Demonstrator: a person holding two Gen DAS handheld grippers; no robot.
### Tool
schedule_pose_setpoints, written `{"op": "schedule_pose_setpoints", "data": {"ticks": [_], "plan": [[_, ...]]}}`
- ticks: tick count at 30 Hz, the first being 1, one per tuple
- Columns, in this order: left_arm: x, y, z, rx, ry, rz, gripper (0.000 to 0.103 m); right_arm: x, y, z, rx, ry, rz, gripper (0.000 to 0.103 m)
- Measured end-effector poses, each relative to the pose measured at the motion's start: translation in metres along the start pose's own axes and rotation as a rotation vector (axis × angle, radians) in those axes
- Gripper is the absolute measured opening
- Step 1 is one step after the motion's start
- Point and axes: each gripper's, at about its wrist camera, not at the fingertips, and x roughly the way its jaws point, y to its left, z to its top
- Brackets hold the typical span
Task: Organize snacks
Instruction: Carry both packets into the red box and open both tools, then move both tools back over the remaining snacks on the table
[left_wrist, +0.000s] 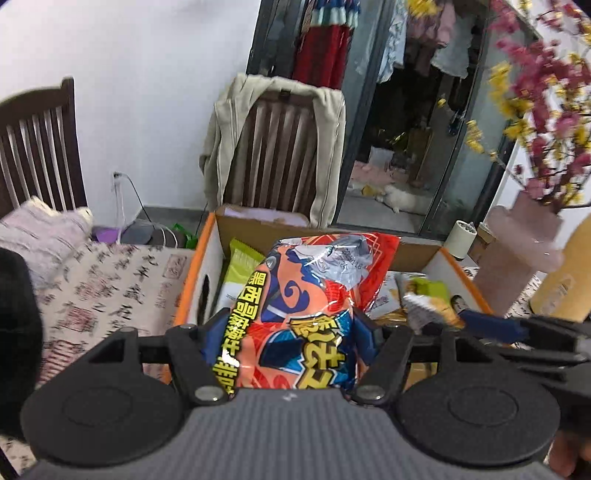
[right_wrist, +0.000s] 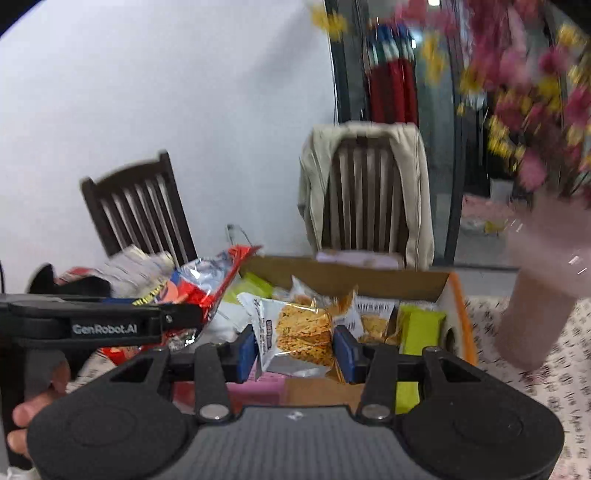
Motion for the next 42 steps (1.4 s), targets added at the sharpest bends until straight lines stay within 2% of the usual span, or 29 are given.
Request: {"op": "schedule_pose_setpoints", "data": {"ticks": [5,10,12,14,18,25,31,34,42], "plan": [[0.03,-0.002,-0.004,0.015,0.024,0.013,0.068,0.049,-0.008,-0.007,0.006,0.058,-0.028,0.044],[0.049,-0.008,-0.017,0.074,0.038,0.047,0.071,0.074,-0.014,-0.022,0.014,0.108,-0.047,0.047],[0.047,-0.011,-0.021,0.09,0.028,0.038,0.081,0.077,-0.015,-0.027,0.012,0.111,-0.051,0.048],[0.044,-0.012,-0.021,0.087,0.031,0.018,0.082,0.075,-0.016,-0.029,0.011,0.114,-0.046,0.054],[0.03,-0.012,-0.016,0.099,0.018,0.011,0.084,0.065,-0.017,-0.024,0.011,0.102,-0.044,0.055],[-0.017,-0.021,-0.008,0.138,-0.019,0.017,0.087,0.018,-0.018,-0.012,0.01,0.053,-0.065,0.057],[-0.073,-0.03,-0.016,0.161,-0.052,0.014,0.087,-0.039,-0.012,-0.012,0.0,0.006,-0.067,0.06],[-0.106,-0.033,-0.028,0.171,-0.07,0.011,0.089,-0.074,-0.008,-0.019,-0.01,-0.018,-0.071,0.067],[-0.198,-0.04,-0.081,0.227,-0.125,-0.025,0.092,-0.163,0.008,-0.062,-0.015,-0.079,-0.041,0.069]]}}
